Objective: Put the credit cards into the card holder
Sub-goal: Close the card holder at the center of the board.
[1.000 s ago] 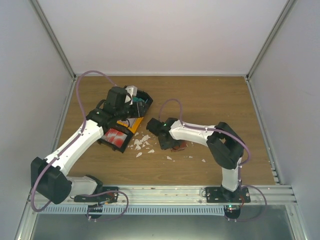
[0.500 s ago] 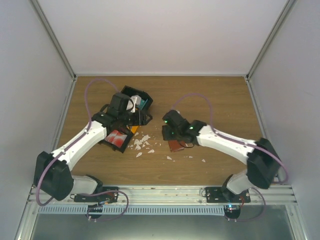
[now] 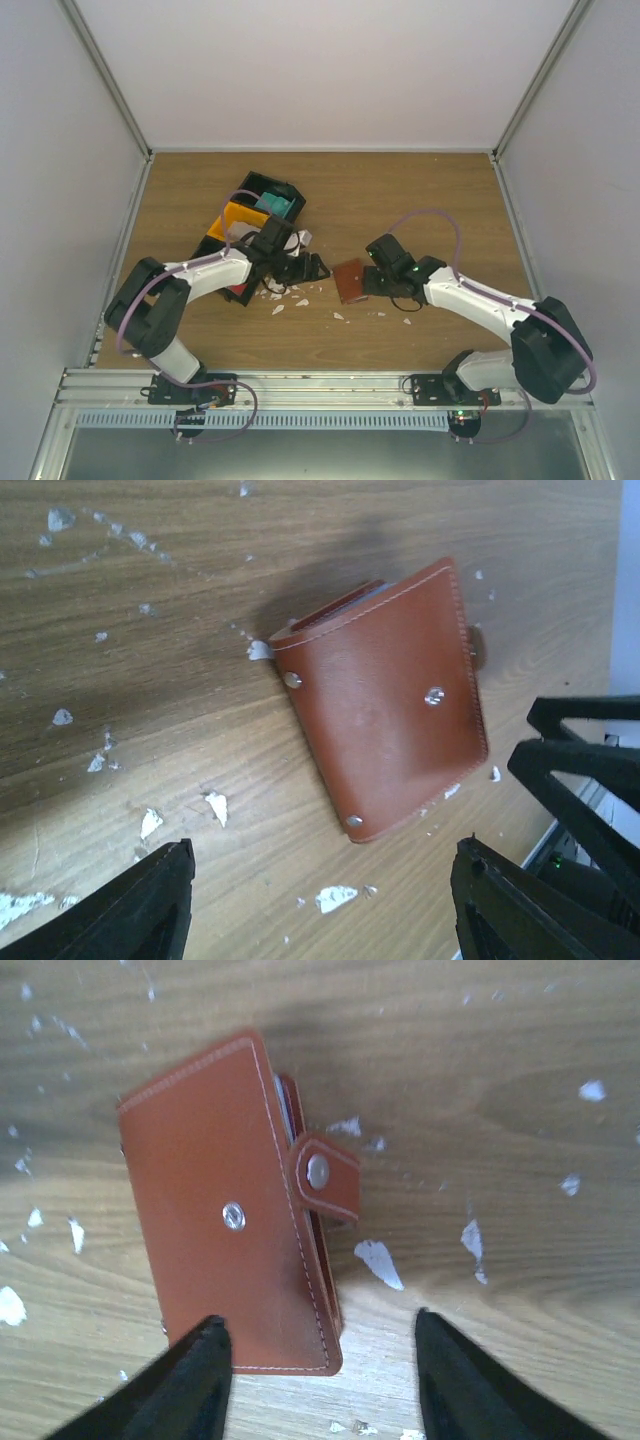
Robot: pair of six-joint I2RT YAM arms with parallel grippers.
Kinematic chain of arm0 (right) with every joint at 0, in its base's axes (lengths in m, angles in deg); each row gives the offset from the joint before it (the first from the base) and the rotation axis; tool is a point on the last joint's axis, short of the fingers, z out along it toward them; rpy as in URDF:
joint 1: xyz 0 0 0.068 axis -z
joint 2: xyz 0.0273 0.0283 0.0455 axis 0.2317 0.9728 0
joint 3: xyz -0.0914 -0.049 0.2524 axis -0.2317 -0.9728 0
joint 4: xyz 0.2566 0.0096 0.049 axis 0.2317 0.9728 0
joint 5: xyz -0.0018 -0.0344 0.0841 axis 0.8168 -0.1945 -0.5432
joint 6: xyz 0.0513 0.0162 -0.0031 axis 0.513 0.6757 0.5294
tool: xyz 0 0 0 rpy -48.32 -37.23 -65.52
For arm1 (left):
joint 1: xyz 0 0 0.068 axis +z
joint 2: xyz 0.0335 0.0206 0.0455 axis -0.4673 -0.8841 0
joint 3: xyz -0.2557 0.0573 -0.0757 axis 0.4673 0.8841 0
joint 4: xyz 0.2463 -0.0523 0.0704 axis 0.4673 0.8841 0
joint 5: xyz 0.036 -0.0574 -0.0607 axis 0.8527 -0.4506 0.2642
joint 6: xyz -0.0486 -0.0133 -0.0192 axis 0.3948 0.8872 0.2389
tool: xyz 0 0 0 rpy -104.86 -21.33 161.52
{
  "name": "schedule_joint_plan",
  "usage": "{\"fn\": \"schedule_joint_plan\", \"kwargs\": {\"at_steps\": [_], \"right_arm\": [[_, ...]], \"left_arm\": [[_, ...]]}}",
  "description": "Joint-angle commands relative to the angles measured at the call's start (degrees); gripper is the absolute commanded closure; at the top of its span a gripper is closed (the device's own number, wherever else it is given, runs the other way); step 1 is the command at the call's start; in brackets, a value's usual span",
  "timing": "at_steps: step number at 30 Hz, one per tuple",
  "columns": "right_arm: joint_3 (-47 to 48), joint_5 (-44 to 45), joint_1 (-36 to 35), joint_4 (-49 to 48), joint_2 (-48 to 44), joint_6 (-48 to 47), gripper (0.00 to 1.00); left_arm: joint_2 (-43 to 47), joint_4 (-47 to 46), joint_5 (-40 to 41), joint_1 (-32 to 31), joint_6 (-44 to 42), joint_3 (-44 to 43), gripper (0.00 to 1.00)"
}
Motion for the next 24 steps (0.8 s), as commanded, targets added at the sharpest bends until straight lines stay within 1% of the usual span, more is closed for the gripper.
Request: {"fn": "schedule_joint_plan", "kwargs": {"at_steps": [1, 5, 7, 10, 13, 15, 17, 21, 24], "right_arm": [[-2.48, -5.87, 0.18, -4.03, 1.85, -0.30, 0.55], [-3.93, -7.83, 0.16, -6.14, 3.74, 0.21, 0.72], [-4.61, -8.79, 0.07, -6.76, 4.68, 0.25, 0.78], [-5.32, -9.79, -0.14, -7.72, 6.03, 0.31, 0.82], [-6.03, -12.38, -0.33, -9.94, 6.85, -0.20, 0.84], [-6.01, -14.43, -0.37, -10.86, 7.15, -0.39, 0.84], [-4.93, -13.09, -0.33, -9.24, 6.88, -0.21, 0.81], [-0.94, -3.98, -0.28, -2.70, 3.05, 1.14, 0.67], [2.75, 1.94, -0.26, 2.08, 2.64, 0.98, 0.59]], "left_arm": [[-3.63, -7.69, 0.73, -1.02, 3.29, 1.69, 0.29], [-5.09, -9.17, 1.18, -1.26, 3.86, 2.12, 0.32], [-5.98, -9.74, 0.53, -1.35, 3.81, 2.04, 0.34], [-7.02, -10.78, -0.49, -1.63, 3.84, 1.96, 0.40], [-8.28, -11.39, -1.94, -1.96, 3.27, 1.29, 0.44], [-9.29, -10.86, -2.21, -2.32, 2.72, 0.40, 0.45], [-10.08, -10.03, -1.53, -2.73, 2.15, -0.24, 0.45], [-11.76, -7.55, -0.27, -3.30, 0.61, -1.94, 0.46], [-12.68, -6.43, 0.03, -3.67, -0.24, -2.76, 0.46]]}}
